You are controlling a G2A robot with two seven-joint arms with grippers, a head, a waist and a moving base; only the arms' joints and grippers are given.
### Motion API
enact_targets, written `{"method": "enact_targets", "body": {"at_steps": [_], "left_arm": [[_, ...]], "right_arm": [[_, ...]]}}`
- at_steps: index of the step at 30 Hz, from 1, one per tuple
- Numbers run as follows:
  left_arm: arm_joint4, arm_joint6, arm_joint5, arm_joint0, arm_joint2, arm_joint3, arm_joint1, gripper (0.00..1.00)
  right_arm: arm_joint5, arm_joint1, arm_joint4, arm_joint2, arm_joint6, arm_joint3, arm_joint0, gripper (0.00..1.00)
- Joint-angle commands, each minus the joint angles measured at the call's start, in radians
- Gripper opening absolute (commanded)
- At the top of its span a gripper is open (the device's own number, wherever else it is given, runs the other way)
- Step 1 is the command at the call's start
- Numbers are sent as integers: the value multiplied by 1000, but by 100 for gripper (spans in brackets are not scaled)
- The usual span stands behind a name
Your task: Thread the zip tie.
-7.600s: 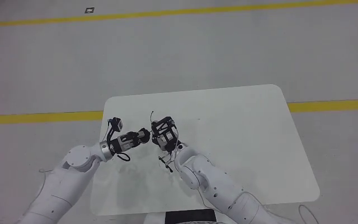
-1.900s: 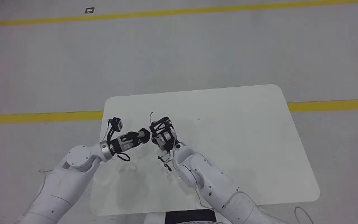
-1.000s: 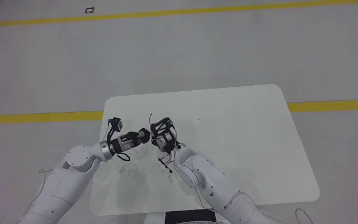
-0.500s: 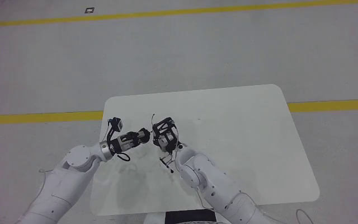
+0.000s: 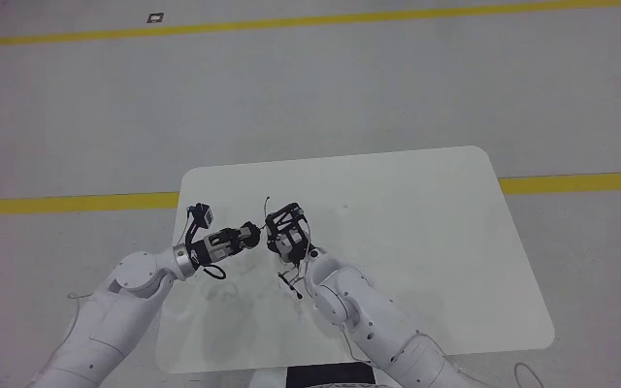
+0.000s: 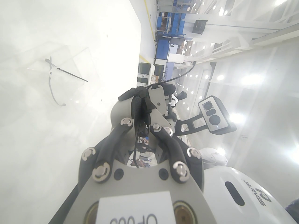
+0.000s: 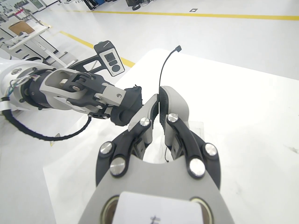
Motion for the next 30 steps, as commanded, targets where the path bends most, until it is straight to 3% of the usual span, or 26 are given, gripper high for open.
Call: {"method": "enact_targets", "body": {"at_steps": [1, 30], "left_arm": [[0, 0, 0, 0, 0, 0, 0, 0], [0, 0, 0, 0, 0, 0, 0, 0]], "right_arm": [[-12, -2, 19, -4, -4, 4, 3, 0], [-18, -1, 27, -2, 5, 15, 8, 0]]}}
